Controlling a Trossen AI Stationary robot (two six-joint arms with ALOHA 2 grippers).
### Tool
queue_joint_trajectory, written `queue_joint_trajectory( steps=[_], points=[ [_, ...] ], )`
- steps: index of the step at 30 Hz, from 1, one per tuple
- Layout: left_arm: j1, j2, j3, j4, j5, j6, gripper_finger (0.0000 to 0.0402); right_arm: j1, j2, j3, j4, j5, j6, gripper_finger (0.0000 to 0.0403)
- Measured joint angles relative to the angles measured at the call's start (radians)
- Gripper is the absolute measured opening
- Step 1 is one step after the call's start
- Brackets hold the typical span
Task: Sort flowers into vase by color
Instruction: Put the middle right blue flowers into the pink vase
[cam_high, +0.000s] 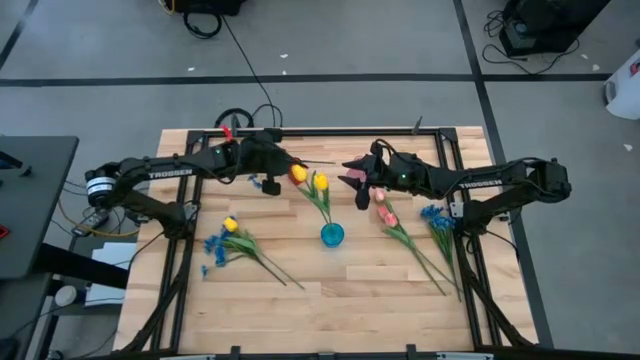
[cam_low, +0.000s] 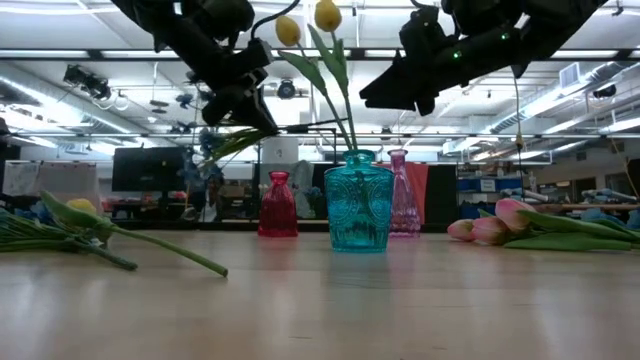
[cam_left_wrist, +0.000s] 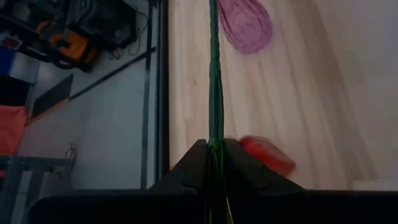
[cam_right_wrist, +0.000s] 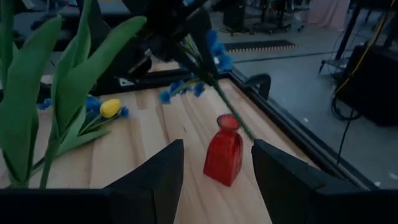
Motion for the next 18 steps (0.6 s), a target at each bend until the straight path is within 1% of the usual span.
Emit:
queue_joint_trajectory(
  steps=[5, 9, 13, 18],
  points=[
    [-0.005, 0.009, 0.0, 0.038, 0.03, -0.024, 0.0046, 0.0, 0.0, 0.0, 0.041, 0.0, -0.024, 0.0198],
    [-0.005, 0.013, 0.0, 0.095, 0.098, -0.056, 0.0046, 0.0, 0.0, 0.0, 0.068, 0.004, -0.039, 0.0188],
    [-0.006, 0.013, 0.0, 0.131, 0.131, -0.061, 0.0046, 0.0, 0.0, 0.0, 0.094, 0.007, -0.05, 0.017],
    [-0.006, 0.013, 0.0, 0.141, 0.137, -0.062, 0.0046, 0.0, 0.0, 0.0, 0.104, 0.033, -0.054, 0.0138]
  ],
)
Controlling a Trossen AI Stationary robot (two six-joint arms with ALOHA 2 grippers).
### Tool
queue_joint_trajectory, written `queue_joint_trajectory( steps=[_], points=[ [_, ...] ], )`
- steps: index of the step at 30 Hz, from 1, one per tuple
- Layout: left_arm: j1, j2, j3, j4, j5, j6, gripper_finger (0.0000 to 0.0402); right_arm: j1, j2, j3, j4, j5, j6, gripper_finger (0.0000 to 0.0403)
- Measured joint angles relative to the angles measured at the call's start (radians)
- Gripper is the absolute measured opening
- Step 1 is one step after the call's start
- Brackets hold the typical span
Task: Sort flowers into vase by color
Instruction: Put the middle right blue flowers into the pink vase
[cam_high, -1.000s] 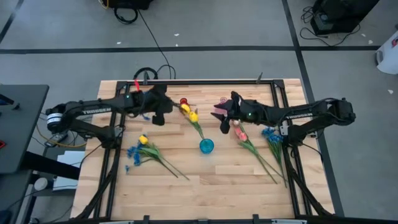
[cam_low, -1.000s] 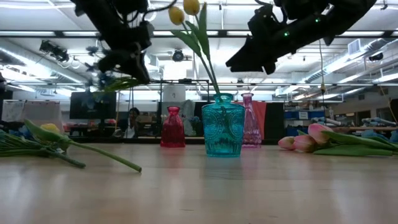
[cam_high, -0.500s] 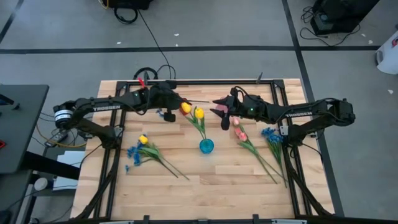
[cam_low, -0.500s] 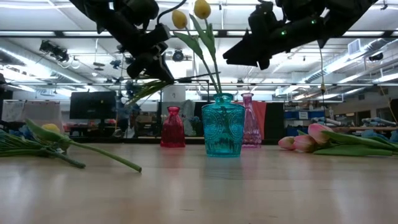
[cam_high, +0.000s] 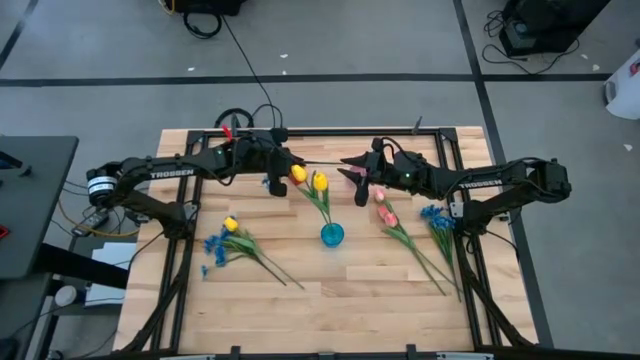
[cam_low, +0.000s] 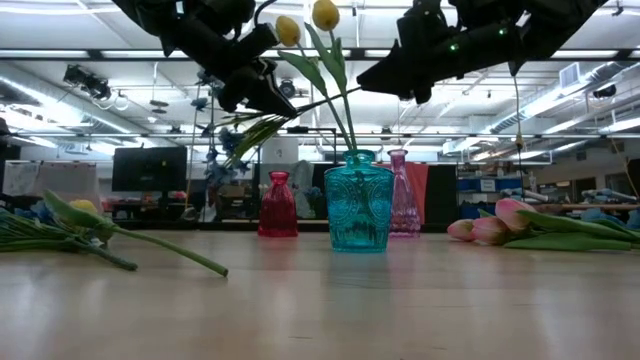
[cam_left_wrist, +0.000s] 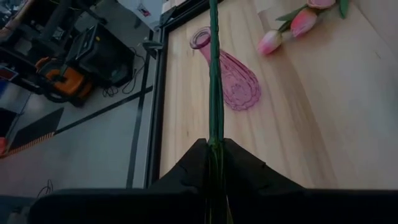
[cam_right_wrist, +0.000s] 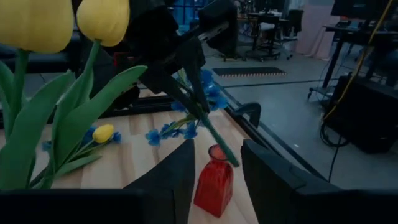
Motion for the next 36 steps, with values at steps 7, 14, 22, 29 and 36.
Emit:
queue_joint_trajectory(
  steps=[7, 14, 22, 29, 36],
  points=[
    [0.0, 0.0, 0.0, 0.004, 0.028, 0.0, 0.0046, 0.0, 0.0, 0.0, 0.013, -0.007, -0.015, 0.0088],
    [0.0, 0.0, 0.0, 0.014, 0.047, -0.001, 0.0046, 0.01, 0.0, 0.0, 0.029, -0.018, -0.078, 0.0038],
    [0.0, 0.0, 0.0, 0.005, 0.047, 0.0, 0.0046, 0.054, 0.0, 0.033, -0.026, 0.082, -0.238, 0.01],
    [0.0, 0.0, 0.0, 0.005, 0.049, 0.0, 0.0046, 0.057, 0.0, 0.042, -0.056, 0.079, -0.26, 0.0149],
    [0.0, 0.0, 0.0, 0.007, 0.081, 0.0, 0.0046, 0.056, 0.0, 0.042, -0.08, 0.078, -0.278, 0.0152]
  ],
)
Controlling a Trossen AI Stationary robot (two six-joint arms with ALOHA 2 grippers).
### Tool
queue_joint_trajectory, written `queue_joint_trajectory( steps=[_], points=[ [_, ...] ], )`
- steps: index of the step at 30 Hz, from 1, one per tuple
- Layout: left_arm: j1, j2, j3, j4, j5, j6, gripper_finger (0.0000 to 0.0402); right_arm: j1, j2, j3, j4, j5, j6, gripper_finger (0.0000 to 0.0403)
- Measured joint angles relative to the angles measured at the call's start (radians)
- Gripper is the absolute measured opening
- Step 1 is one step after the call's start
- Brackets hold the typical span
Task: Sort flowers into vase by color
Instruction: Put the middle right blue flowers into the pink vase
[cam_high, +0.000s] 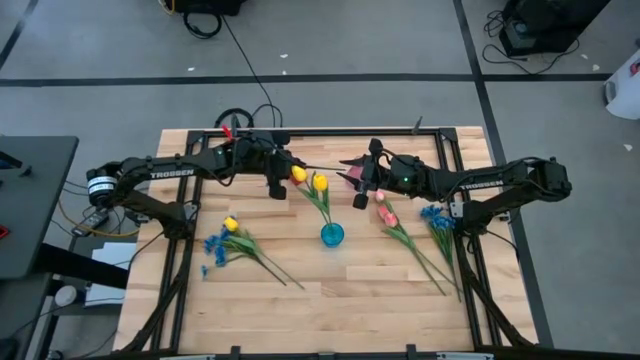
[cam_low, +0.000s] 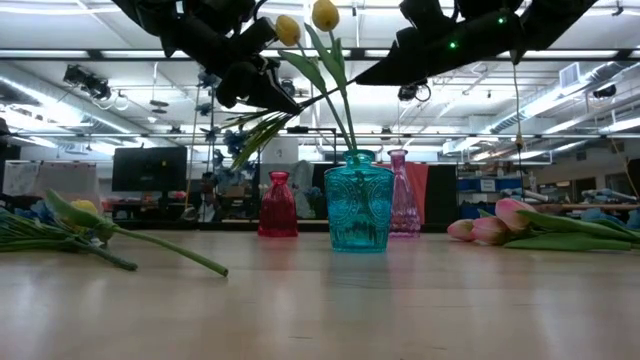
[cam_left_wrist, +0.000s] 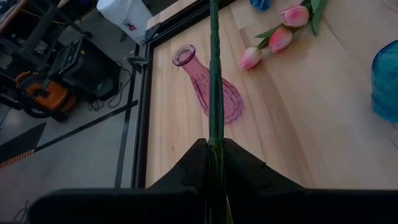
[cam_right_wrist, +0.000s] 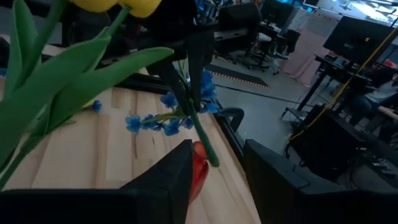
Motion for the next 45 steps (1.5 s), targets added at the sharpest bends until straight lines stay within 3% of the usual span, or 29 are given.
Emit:
queue_joint_trajectory(
  steps=[7, 18, 24, 34, 40, 45],
  points=[
    [0.0, 0.0, 0.0, 0.0, 0.0, 0.0, 0.0046, 0.0, 0.0, 0.0, 0.002, -0.034, -0.004, 0.0119],
    [0.001, 0.0, 0.0, 0.0, 0.001, 0.0, 0.0046, 0.0, 0.0, 0.0, 0.002, -0.038, 0.025, 0.0016],
    [0.0, 0.0, 0.0, 0.002, -0.054, -0.055, 0.0052, -0.004, 0.0, 0.0, 0.001, -0.021, 0.074, 0.0014],
    [0.021, -0.105, 0.0, -0.052, -0.102, -0.12, 0.0144, 0.008, 0.0, 0.0, -0.001, 0.093, 0.081, 0.0014],
    [0.053, -0.257, -0.047, -0.052, 0.006, -0.213, 0.0152, 0.008, 0.0, 0.0, 0.048, 0.162, 0.077, 0.0014],
    [0.058, -0.369, -0.215, 0.156, 0.092, -0.355, 0.015, 0.008, 0.0, 0.0, 0.175, 0.159, 0.066, 0.0016]
  ],
)
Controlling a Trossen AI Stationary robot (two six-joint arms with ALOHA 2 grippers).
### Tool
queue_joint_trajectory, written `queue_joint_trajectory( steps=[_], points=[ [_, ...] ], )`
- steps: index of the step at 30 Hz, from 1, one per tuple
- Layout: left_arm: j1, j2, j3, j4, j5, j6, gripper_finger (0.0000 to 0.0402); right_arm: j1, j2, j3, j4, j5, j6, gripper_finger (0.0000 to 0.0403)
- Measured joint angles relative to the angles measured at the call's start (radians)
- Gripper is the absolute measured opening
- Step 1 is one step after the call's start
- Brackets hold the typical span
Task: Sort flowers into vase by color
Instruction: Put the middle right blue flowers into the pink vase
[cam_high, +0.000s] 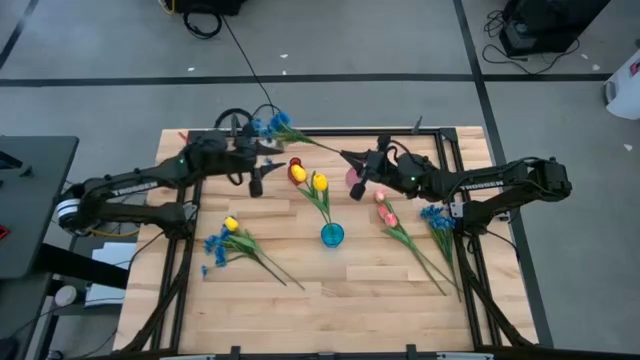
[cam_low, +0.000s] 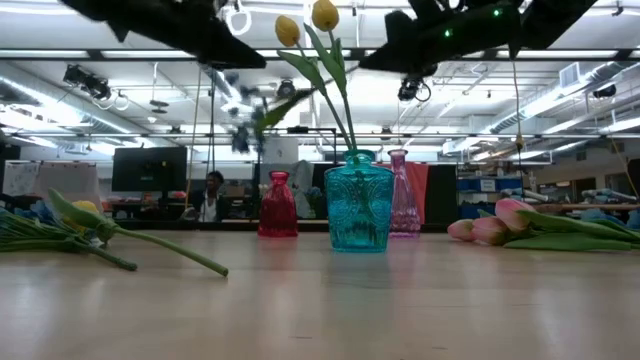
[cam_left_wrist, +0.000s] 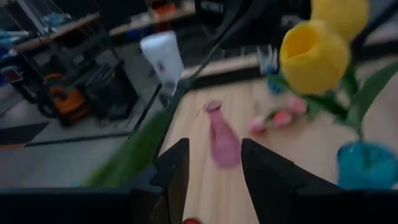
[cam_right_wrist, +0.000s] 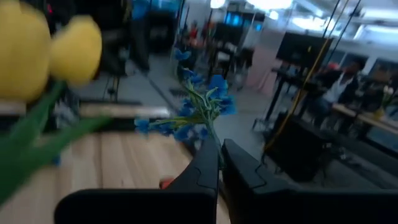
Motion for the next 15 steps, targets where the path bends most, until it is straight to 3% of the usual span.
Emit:
queue_joint_trajectory(
  steps=[5, 10, 15],
  points=[
    [-0.005, -0.041, -0.162, 0.259, 0.039, -0.177, 0.0149, 0.0, 0.0, 0.0, 0.119, -0.017, -0.027, 0.0016],
    [-0.005, -0.042, -0.275, 0.463, 0.111, -0.271, 0.0149, 0.0, 0.0, 0.0, 0.182, -0.101, -0.013, 0.0017],
    [-0.002, -0.041, -0.313, 0.572, 0.065, -0.293, 0.0149, -0.025, 0.0, 0.0, 0.193, -0.181, 0.007, 0.0017]
  ],
)
